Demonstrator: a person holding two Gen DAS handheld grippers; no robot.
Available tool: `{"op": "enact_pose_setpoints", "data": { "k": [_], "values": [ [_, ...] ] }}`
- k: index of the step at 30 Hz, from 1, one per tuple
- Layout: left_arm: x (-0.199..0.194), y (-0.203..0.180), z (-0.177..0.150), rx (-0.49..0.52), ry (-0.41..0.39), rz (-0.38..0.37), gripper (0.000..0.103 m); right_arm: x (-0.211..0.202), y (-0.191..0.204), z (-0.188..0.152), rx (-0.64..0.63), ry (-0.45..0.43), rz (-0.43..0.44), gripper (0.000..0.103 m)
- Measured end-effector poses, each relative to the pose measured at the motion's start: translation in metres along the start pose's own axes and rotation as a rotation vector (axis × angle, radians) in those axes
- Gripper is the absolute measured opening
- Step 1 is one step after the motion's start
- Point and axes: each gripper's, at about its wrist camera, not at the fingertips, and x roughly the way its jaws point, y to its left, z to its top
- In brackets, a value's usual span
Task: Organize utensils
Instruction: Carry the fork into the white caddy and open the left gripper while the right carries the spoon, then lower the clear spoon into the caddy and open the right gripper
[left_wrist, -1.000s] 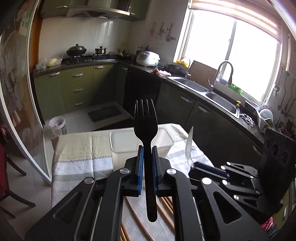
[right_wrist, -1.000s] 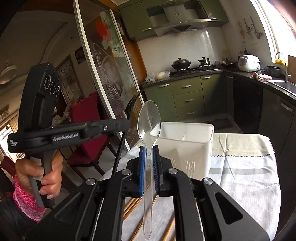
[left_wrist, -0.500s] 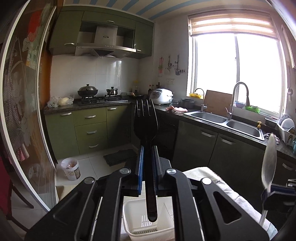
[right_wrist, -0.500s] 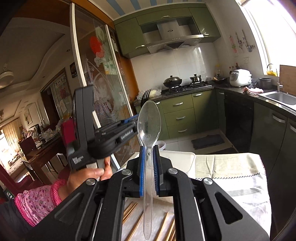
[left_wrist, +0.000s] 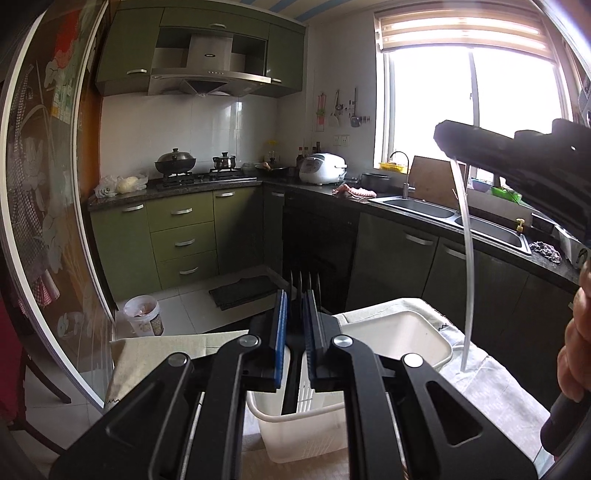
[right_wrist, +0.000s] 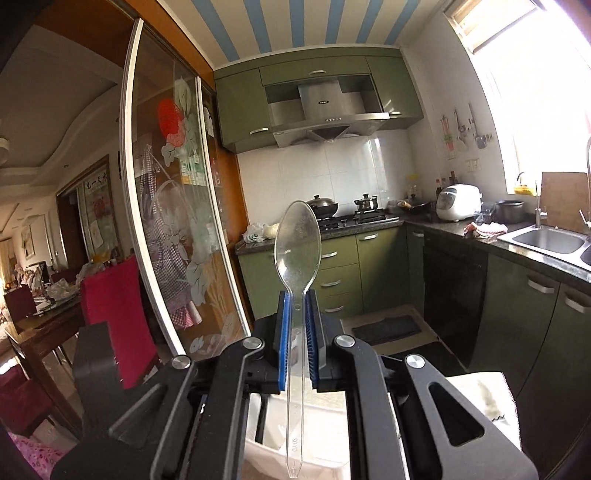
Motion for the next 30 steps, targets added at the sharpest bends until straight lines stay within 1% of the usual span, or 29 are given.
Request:
{"op": "enact_pose_setpoints", "data": {
  "k": [3, 6, 9, 14, 20, 23, 30],
  "values": [
    [0.001, 0.002, -0.005, 0.004, 0.002, 0.002, 0.009, 0.016, 0.001, 0.005, -0.027, -0.015, -0.026, 0.009],
    [-0.003, 0.008, -0.008, -0.016, -0.002, 0.000, 0.009, 0.029, 0.004, 0.004, -0.044, -0.026, -0.043, 0.009],
    [-0.013, 0.013, -0.010, -0.029, -0.006, -0.002, 0.009, 0.040, 0.002, -0.003, -0.041, -0.017, -0.053, 0.009],
    [-0.028, 0.018, -0.013, -0.037, 0.001, -0.006, 0.009, 0.048, -0.003, -0.021, -0.040, 0.008, -0.068, 0.009],
    [-0.043, 0.017, -0.020, -0.046, 0.019, -0.025, 0.009, 0.046, -0.010, -0.047, -0.038, 0.044, -0.082, 0.009],
    [-0.048, 0.015, -0.022, -0.044, 0.030, -0.031, 0.009, 0.037, -0.010, -0.063, -0.040, 0.051, -0.087, 0.010],
    [-0.058, 0.014, -0.030, -0.037, 0.064, -0.043, 0.009, 0.028, -0.017, -0.082, -0.050, 0.098, -0.107, 0.010]
  ]
}}
